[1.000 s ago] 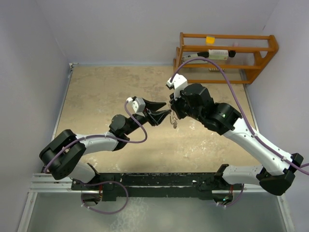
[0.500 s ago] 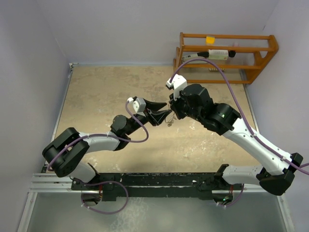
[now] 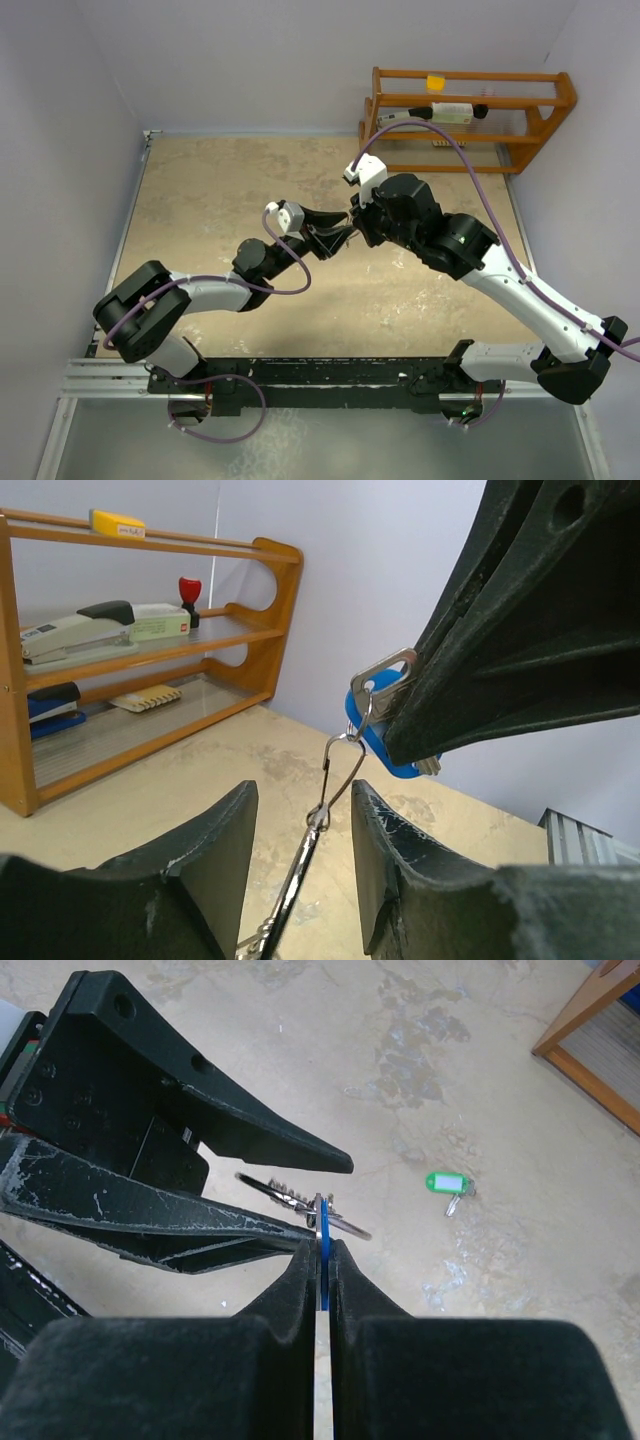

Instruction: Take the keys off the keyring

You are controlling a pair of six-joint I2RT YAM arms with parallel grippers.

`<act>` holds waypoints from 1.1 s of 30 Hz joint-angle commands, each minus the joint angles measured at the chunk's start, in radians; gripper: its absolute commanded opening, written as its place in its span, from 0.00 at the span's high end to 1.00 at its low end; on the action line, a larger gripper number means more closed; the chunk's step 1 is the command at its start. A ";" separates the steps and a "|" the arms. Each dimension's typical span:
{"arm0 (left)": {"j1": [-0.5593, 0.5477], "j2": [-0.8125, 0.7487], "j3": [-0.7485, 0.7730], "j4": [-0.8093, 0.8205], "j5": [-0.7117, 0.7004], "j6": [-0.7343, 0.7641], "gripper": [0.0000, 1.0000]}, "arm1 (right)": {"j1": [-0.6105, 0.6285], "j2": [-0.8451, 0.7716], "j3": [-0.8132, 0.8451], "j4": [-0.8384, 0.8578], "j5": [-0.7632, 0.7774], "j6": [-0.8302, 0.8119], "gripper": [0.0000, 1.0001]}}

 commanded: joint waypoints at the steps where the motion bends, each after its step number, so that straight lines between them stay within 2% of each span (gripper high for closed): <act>1: -0.005 0.007 0.046 0.077 -0.012 -0.015 0.61 | 0.001 -0.010 -0.005 0.062 -0.014 0.002 1.00; 10: -0.006 0.013 0.048 0.089 -0.017 -0.016 0.65 | 0.001 -0.009 -0.008 0.068 -0.015 0.002 1.00; 14: -0.007 0.019 0.044 0.096 -0.014 -0.025 0.72 | 0.000 -0.010 -0.010 0.069 -0.015 0.002 1.00; 21: -0.009 0.022 0.042 0.088 -0.002 -0.031 0.90 | 0.000 -0.010 -0.012 0.074 -0.014 0.002 1.00; 33: -0.009 -0.007 0.028 0.013 0.012 -0.005 1.00 | 0.000 -0.017 -0.007 0.070 0.006 -0.005 1.00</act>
